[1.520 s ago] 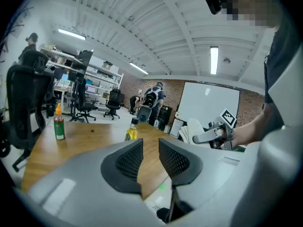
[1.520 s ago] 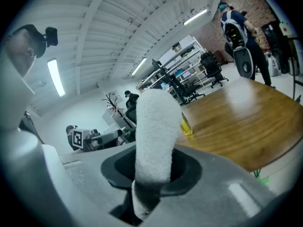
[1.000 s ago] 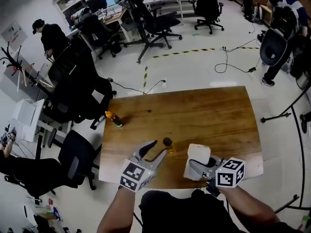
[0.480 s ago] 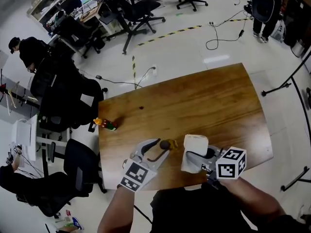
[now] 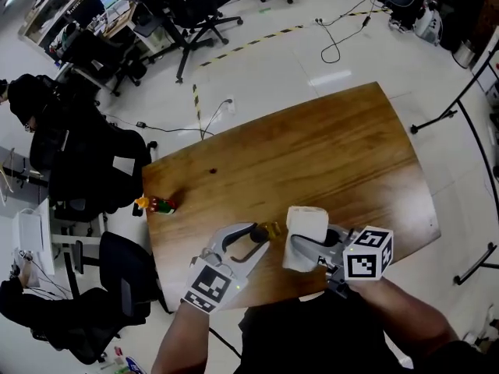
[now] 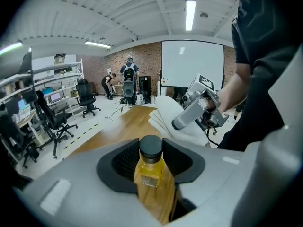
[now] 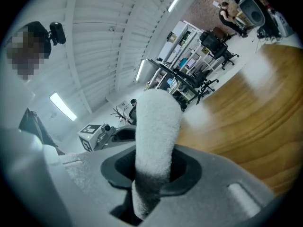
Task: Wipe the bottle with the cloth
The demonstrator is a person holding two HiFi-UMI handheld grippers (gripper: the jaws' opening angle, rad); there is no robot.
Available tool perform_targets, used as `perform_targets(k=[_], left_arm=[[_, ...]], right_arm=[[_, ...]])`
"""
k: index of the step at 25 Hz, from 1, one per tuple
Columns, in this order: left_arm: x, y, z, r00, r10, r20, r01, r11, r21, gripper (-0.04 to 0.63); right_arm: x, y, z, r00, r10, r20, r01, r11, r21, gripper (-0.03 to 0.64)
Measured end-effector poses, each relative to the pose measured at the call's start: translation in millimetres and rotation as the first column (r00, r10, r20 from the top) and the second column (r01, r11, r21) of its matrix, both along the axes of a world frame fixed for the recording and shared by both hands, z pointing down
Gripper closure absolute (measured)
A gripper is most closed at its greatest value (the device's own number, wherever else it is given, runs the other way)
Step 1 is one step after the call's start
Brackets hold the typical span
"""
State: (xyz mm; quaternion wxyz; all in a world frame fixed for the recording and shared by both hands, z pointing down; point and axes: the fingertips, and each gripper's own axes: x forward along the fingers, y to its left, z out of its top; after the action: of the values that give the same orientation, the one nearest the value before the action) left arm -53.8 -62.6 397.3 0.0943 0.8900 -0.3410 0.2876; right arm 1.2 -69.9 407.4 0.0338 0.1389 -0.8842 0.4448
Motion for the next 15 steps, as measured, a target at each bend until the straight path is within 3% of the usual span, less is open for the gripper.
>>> perform_targets(k=[3,6,10,15], left_arm=[[3.0,2.0,-3.2,1.0,0.006,-0.024,-0.006,1.0,0.006,0.424],[7.8,3.7,-5.5,0.999,0.043,-0.033,-0.043,0.999,0.013,0.425],[12.5,3.4,-10.7,0.992,0.125,-0.021,-0.124,0.992,0.034,0.425],[10.9,2.3,-11.8,0.988,0.15,-0.035,-0.149,0.988,0.029,0.424]], right_arm=[[0.8,-7.8,-1.1,0.998,-0.002,0.067,0.005,0.999,-0.051,0.537],[-11.9,-4.8,4.4,0.983,-0.103,0.149,0.123,0.984,-0.133,0.537],[-33.4,1.2,12.6,0.947,-0.23,0.225,0.27,0.949,-0.164,0.537],[-42.4,-5.7,26.6,0.939,-0.234,0.252,0.287,0.937,-0.2,0.537]])
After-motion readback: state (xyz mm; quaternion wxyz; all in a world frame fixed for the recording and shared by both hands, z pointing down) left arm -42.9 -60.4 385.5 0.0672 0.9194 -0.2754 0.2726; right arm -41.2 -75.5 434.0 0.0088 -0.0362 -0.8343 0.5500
